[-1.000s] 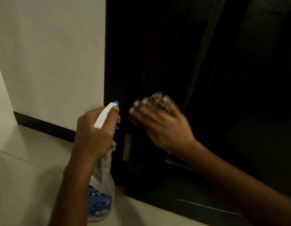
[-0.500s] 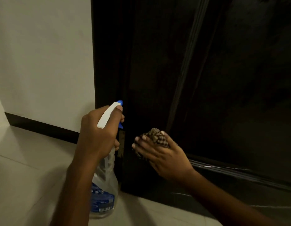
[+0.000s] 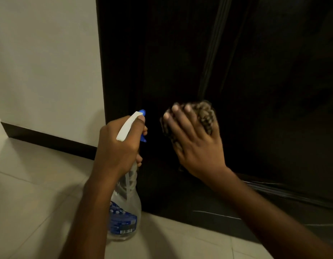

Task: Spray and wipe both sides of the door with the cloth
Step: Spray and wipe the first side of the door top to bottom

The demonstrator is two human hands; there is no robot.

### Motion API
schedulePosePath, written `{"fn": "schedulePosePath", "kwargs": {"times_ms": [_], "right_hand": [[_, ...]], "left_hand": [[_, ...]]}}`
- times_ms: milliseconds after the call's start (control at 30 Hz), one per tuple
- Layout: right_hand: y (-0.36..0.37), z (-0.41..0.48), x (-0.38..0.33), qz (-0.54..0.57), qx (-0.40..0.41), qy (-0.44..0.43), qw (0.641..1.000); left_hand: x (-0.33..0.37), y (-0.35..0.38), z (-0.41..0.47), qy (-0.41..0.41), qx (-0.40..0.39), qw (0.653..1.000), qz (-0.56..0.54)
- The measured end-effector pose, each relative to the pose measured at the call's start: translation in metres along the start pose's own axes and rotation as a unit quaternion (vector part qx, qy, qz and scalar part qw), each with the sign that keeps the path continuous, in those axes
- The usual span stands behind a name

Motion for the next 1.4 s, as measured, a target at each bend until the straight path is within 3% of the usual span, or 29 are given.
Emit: {"fn": "schedulePosePath", "kwargs": {"times_ms": [167,300,533,900,1033,1133,1200,1300,1400], "right_hand": [[0.04,-0.068,-0.032,-0.029,-0.083,-0.122,0.989],[0.045,-0.075,-0.023,-0.027,-0.078,-0.182,0.98],[0.011,-0.033,-0.006,0.04,0.037,0.043,0.998],[0.006,0.002,-0.021,0.096,0.041,0.122,0.987],[0.009,0.01,-0.039,0.119,0.049,0.13,0.983],[0.024,0.009,-0.063,0.082,0.029,0.059,0.994],[0.046,-0.01,-0.09,0.056,-0.009,-0.043,0.997],[0.095,-0.085,-0.13,0.012,-0.096,-0.204,0.974],[0.125,-0.157,-0.133,-0.044,-0.161,-0.266,0.95]], "left_hand": [[-0.005,-0.004,-0.006,0.014,0.011,1.0,0.019],[-0.016,-0.007,-0.008,-0.004,-0.005,1.0,0.027],[-0.039,-0.013,-0.018,-0.032,-0.055,0.997,0.043],[-0.072,-0.028,-0.04,-0.121,-0.13,0.976,0.128],[-0.073,-0.041,-0.036,-0.129,-0.095,0.98,0.117],[-0.069,-0.053,-0.029,-0.095,-0.043,0.99,0.091],[-0.065,-0.057,-0.025,-0.071,-0.019,0.994,0.081],[-0.066,-0.059,-0.023,-0.05,-0.014,0.996,0.071],[-0.076,-0.059,-0.023,-0.046,-0.026,0.997,0.058]]}}
Point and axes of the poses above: each hand's wrist, its own z-axis towards the middle knuckle, its own y-axis out of the palm, x = y × z, the point moved 1 cm from there along z, towards the middle knuckle
